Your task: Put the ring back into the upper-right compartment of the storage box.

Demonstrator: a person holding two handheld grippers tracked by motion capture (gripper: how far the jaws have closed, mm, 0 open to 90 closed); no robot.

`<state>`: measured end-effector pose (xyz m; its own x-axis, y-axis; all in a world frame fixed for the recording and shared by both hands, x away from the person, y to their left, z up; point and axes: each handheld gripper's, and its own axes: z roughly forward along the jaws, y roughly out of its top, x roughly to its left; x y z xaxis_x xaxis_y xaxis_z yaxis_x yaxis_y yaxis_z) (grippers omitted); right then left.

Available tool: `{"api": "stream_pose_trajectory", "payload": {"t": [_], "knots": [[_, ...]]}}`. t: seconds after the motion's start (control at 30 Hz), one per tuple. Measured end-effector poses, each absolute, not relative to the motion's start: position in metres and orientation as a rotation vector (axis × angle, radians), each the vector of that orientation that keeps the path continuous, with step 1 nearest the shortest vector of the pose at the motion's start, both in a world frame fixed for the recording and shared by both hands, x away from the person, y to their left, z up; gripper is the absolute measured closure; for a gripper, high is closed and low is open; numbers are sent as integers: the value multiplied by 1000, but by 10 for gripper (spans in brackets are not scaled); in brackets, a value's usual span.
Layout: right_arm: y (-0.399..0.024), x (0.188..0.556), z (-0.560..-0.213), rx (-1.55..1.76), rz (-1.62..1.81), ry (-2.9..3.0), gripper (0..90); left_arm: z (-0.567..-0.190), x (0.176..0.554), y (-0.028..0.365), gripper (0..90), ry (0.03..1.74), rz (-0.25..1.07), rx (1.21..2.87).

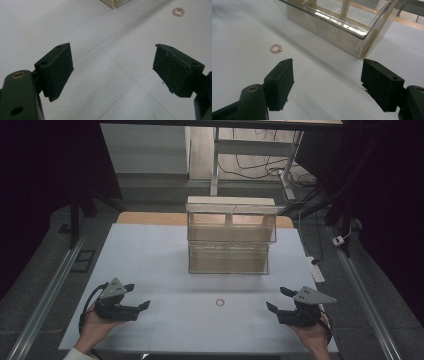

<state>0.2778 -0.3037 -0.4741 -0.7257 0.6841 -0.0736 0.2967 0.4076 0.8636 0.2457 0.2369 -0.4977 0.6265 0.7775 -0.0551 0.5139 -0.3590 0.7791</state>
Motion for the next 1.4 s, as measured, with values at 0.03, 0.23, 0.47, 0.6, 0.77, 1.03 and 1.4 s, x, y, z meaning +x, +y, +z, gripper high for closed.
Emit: {"api": "stream_pose_trajectory", "payload": {"t": [0.03, 0.23, 0.47, 0.6, 0.77, 1.03, 1.4], "knots": [[-302, 278, -474, 839, 1255, 2255, 255, -498, 246, 237, 163, 1010, 415, 2044], [-295, 277, -472, 815, 1259, 2269, 258, -499, 246, 236, 163, 1008, 414, 2052], [-286, 277, -471, 790, 1270, 2285, 262, -500, 246, 234, 165, 1008, 408, 2057], [-281, 278, -471, 784, 1263, 2293, 263, -500, 246, 233, 165, 1004, 403, 2062], [-269, 280, -470, 749, 1274, 2305, 268, -500, 247, 232, 167, 999, 402, 2071], [-254, 281, -471, 716, 1263, 2328, 275, -502, 247, 231, 167, 994, 400, 2085], [-241, 284, -474, 700, 1271, 2364, 279, -505, 247, 228, 169, 991, 391, 2103]]}}
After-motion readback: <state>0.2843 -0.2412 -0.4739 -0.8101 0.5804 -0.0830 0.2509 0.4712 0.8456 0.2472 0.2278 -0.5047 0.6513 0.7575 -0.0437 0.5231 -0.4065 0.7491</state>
